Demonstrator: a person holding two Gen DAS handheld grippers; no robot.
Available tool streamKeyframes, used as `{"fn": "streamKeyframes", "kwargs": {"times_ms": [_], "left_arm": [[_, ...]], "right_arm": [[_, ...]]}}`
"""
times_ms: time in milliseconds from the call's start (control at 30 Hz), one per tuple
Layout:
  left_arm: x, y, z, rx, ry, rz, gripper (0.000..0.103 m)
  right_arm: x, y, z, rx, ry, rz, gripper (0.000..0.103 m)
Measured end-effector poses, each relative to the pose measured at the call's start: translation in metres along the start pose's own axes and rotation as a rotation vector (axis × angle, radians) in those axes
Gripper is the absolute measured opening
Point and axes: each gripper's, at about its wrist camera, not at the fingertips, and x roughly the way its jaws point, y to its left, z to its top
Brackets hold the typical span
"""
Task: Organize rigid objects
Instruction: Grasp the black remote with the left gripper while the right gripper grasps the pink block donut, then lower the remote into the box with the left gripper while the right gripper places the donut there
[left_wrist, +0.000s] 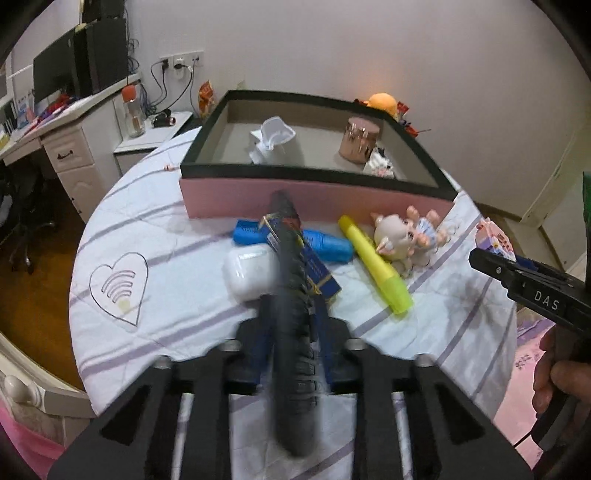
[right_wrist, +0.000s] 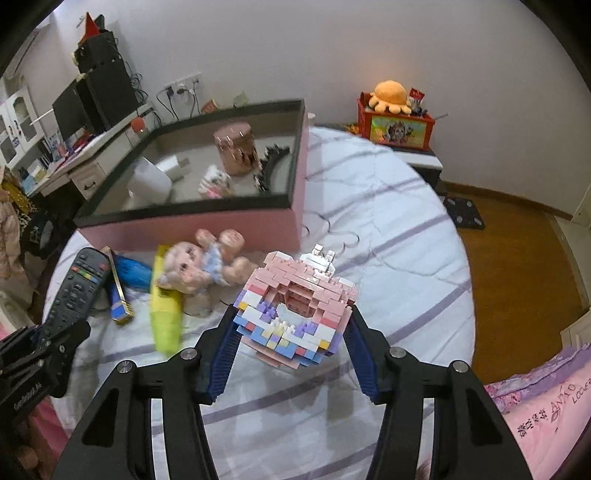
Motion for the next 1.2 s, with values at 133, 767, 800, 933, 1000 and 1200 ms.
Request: {"fn": "streamKeyframes", "kwargs": {"times_ms": [133,767,800,933,1000,1200], "left_arm": [[0.008,0.011,0.003,-0.015,0.021,0.001,0.017],[-0.026,0.018,0.044,-0.004,-0.094,-0.063,0.016],[-0.028,0.019,0.051,-0.003,-0.105,-0.062,0.016],[-0.029,0.022,0.089,0.002,-0.147,-0.056,0.016],[-0.023,0.023,0.110,0.006,-0.157,-0.042,0.016],[0.016,0.022,0.162,0.029,-0.139,-0.010,0.016]], "right_arm": [[-0.006,0.012,0.006,-0.021,-0.018,0.005,0.056],[-0.021,0.038,0.035,-0.076,-0.065,0.048,0.056],[-0.022,0.041,0.041,-0.083,-0.074,0.051,0.056],[-0.018,0.052,0.070,-0.110,-0.106,0.066,0.056],[-0.012,0.060,0.091,-0.126,-0.116,0.083,0.056],[0.025,0.077,0.133,-0.132,-0.079,0.137,0.056]]}}
